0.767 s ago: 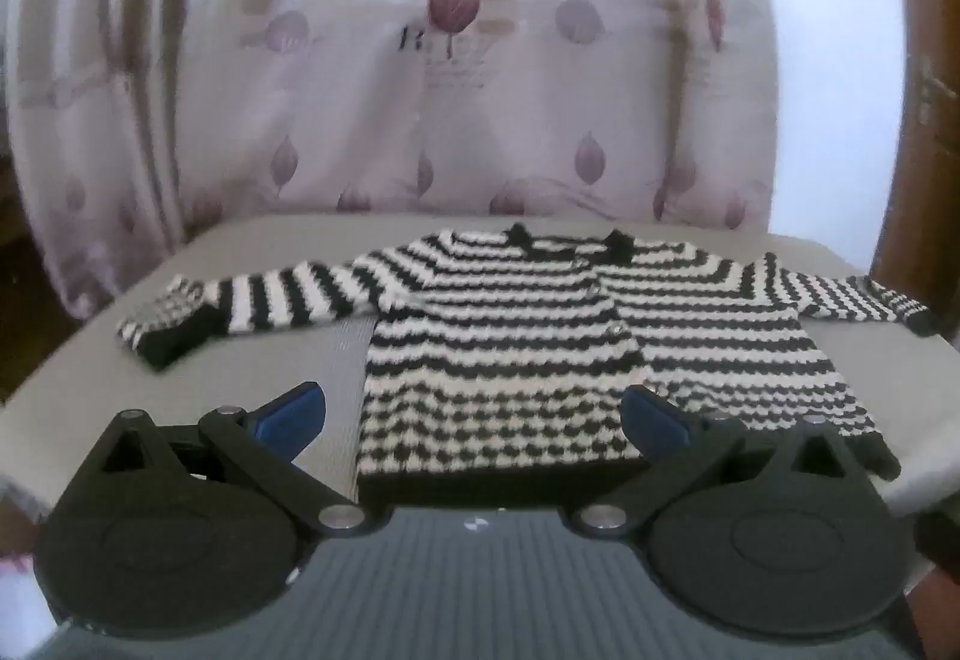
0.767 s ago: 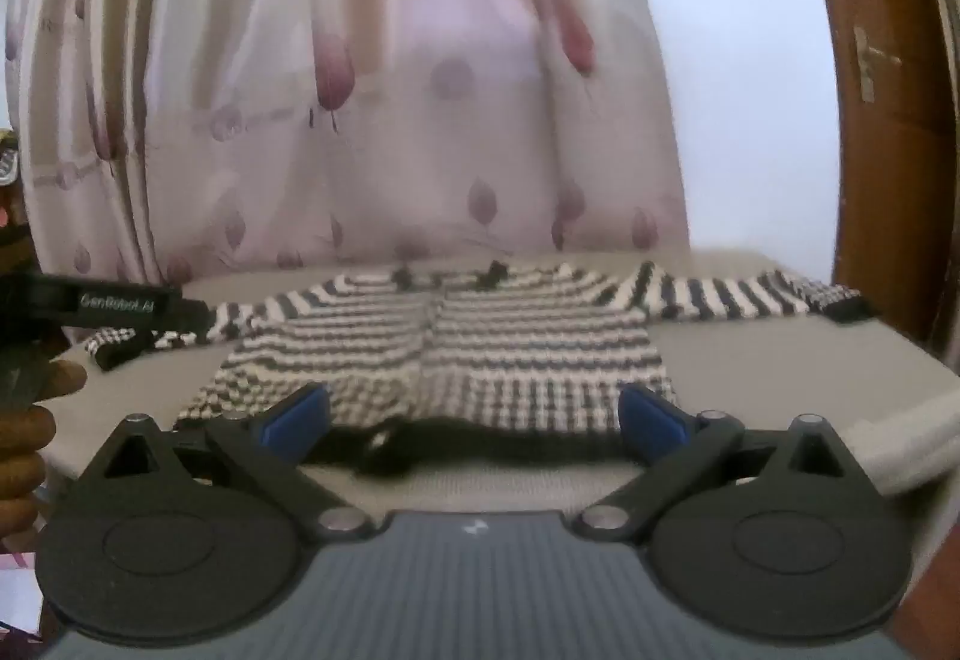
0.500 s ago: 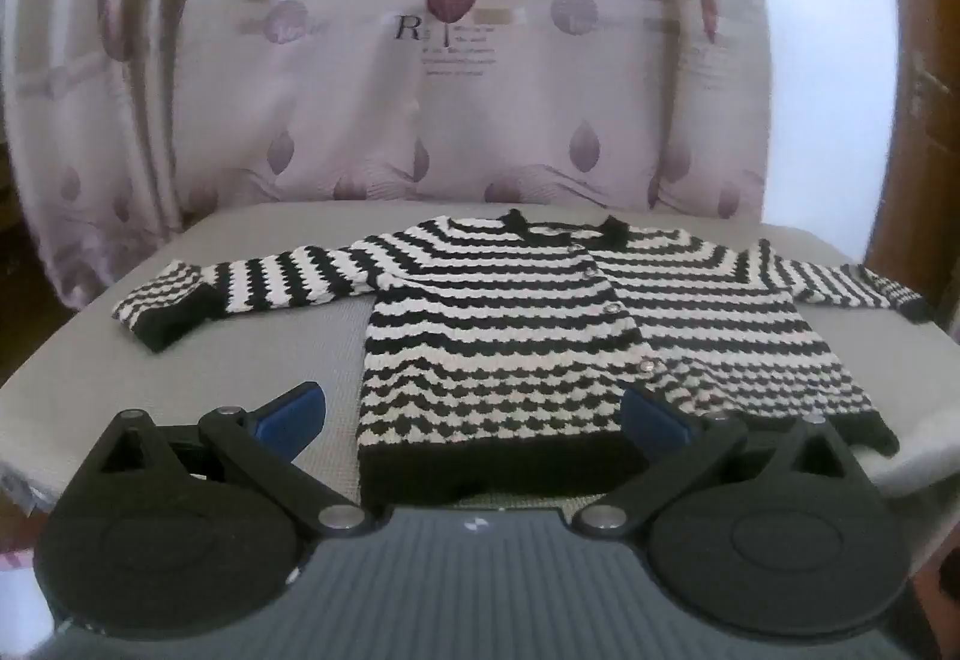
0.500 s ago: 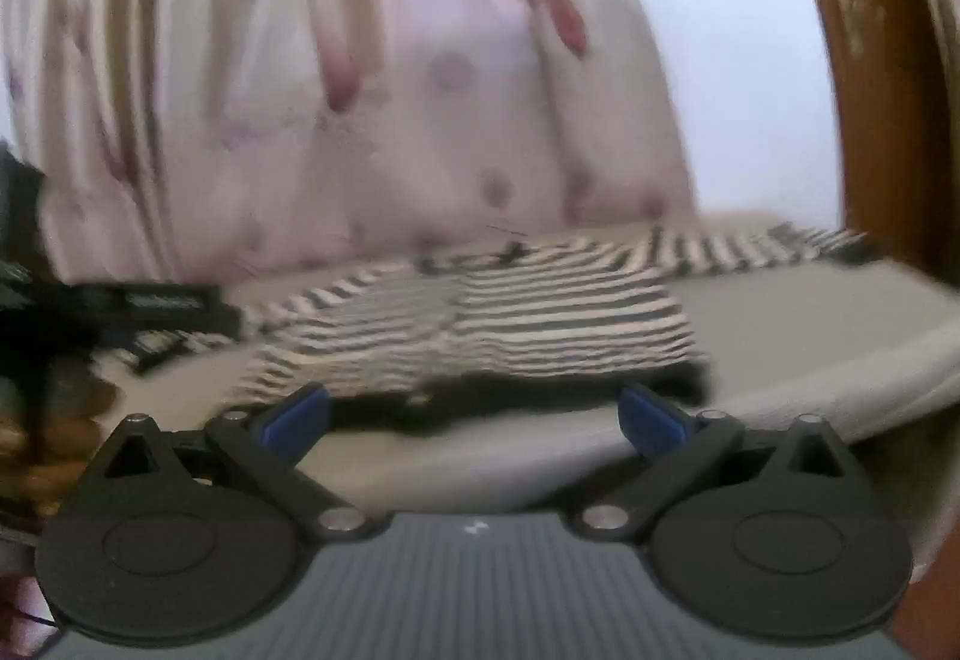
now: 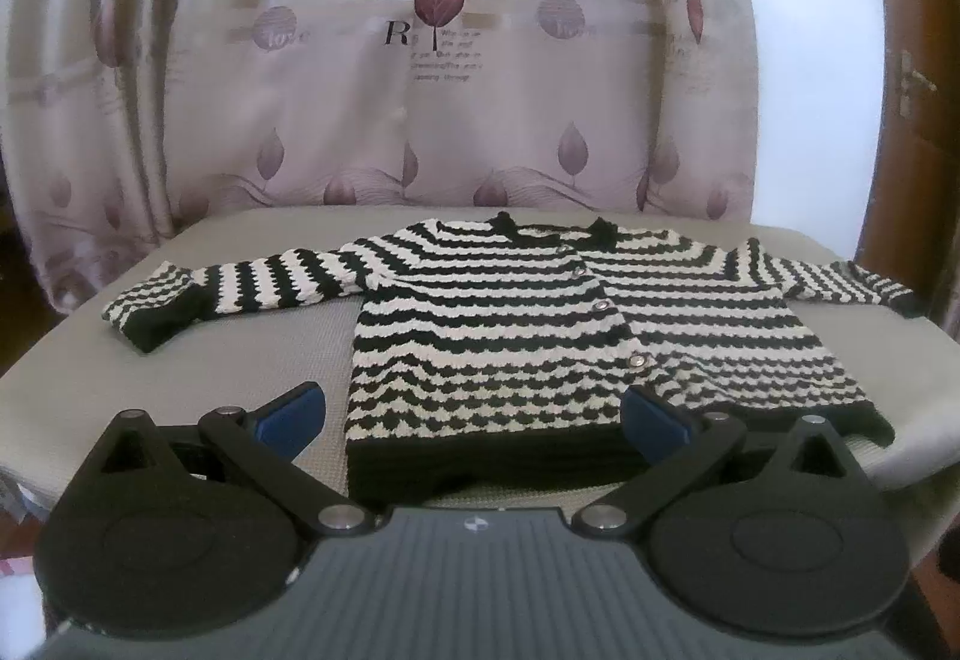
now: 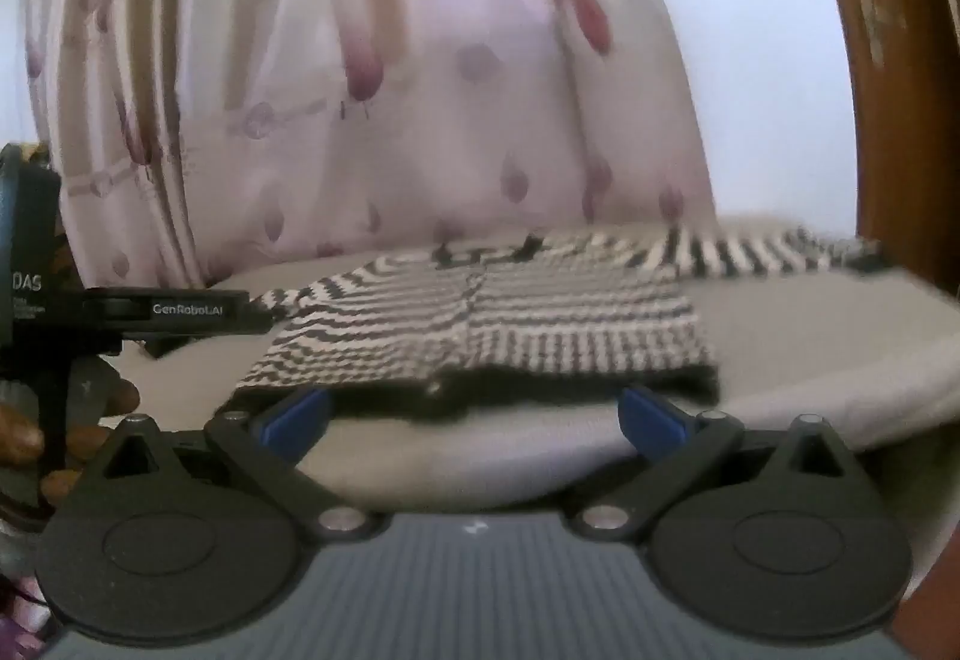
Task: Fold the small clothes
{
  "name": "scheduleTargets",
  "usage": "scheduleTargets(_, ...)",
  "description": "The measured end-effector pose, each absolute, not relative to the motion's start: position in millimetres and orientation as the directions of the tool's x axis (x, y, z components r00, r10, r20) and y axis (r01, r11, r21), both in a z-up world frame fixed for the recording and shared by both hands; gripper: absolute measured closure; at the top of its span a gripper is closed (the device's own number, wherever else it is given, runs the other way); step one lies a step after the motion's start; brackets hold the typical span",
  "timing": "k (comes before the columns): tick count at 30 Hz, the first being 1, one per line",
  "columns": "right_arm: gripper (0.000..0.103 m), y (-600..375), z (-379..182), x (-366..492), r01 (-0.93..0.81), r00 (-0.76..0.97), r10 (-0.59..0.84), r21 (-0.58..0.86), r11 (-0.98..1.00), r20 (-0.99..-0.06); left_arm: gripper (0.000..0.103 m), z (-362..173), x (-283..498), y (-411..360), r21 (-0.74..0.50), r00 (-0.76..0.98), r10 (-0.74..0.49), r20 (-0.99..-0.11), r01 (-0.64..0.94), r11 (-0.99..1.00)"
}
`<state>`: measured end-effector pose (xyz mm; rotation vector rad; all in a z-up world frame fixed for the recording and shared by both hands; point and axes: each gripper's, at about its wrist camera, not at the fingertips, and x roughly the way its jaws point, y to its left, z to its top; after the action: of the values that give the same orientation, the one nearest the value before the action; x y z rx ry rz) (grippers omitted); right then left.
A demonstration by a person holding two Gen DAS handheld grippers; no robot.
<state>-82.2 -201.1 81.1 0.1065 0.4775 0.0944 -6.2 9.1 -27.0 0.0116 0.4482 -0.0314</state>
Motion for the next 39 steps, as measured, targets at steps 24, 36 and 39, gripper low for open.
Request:
scheduleTargets(24, 0.000, -212.3, 135.6, -41.0, -0.123, 0.924, 0.126, 0.030, 0.992, -0.360, 0.000, -41.9, 18.4, 32.5, 0.058, 0.866, 0.088, -0.491, -0.069, 0.996)
scheduleTargets(36, 0.000, -196.2, 107.0, -19.2, -0.145, 0.887, 0.153, 0.051, 0.988, -0.437, 0.021, -67.0, 96.8, 128.7, 0.273, 0.824, 0.341, -0.452, -0.235, 0.933)
scheduleTargets(39, 0.000, -198.0, 98.5, -14.4, -0.130, 0.872, 0.146, 0.066, 0.989, -0.467, 0.021, -74.4, 122.2, 158.5, 0.371, 0.782, 0.454, -0.427, -0.306, 0.877)
